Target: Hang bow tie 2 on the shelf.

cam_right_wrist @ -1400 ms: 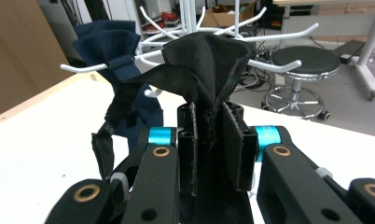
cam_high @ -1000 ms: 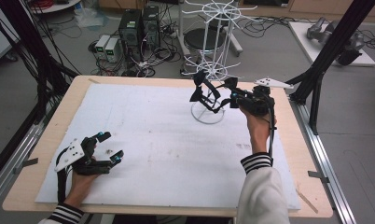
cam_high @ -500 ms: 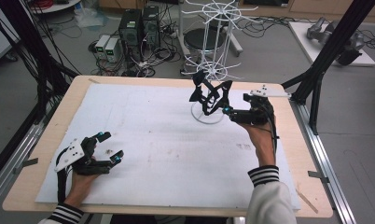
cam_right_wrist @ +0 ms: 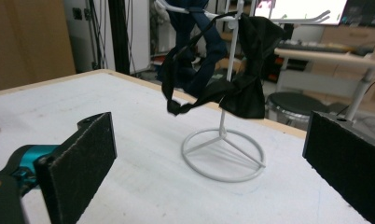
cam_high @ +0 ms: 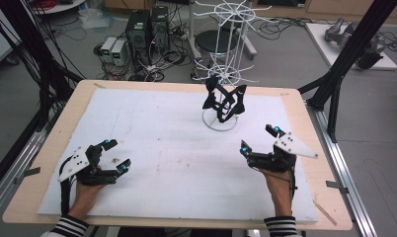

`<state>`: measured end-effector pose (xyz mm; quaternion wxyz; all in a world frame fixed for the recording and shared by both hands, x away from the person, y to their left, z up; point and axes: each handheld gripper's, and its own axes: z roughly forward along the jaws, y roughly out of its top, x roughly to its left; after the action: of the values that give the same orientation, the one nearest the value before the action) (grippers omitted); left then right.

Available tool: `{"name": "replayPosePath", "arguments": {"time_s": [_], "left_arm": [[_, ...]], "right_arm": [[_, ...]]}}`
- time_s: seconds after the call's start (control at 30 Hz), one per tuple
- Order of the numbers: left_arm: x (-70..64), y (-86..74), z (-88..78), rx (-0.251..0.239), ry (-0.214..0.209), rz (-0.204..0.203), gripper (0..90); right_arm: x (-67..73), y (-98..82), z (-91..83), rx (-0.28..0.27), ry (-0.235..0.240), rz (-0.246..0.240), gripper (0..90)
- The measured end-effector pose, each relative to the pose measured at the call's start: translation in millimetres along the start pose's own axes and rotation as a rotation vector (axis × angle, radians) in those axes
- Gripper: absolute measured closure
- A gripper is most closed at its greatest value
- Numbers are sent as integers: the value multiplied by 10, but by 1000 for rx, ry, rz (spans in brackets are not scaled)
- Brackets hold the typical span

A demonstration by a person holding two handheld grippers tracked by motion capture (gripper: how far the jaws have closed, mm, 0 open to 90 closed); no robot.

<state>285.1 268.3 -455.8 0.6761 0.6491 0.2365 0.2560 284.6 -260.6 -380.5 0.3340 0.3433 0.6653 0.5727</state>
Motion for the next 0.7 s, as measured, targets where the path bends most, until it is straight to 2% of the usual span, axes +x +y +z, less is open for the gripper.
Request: {"name": "replayPosePath", "arguments": {"time_s": [0.1, 0.17, 0.2, 0.3, 0.43, 0.5, 0.7], "left_arm": [[-2, 0, 0, 0, 0, 3, 138], [-5, 0, -1, -2, 2, 3, 138], [-5, 0, -2, -3, 4, 2, 138], [-6, 0, -2, -2, 5, 4, 138], [-9, 0, -6, -2, 11, 8, 138], [-10, 1, -9, -1, 16, 9, 138], [-13, 1, -15, -3, 31, 4, 138]], "right_arm": [[51, -167, -58, -42, -15, 12, 19], [63, -220, -72, -19, -30, 20, 20], [71, -255, -90, -48, -33, 12, 20], [87, -356, -132, -30, -54, 17, 20], [94, -564, -173, -32, -66, 28, 20], [102, -644, -181, -43, -71, 12, 20], [138, -731, -157, -28, -70, -11, 21]]}}
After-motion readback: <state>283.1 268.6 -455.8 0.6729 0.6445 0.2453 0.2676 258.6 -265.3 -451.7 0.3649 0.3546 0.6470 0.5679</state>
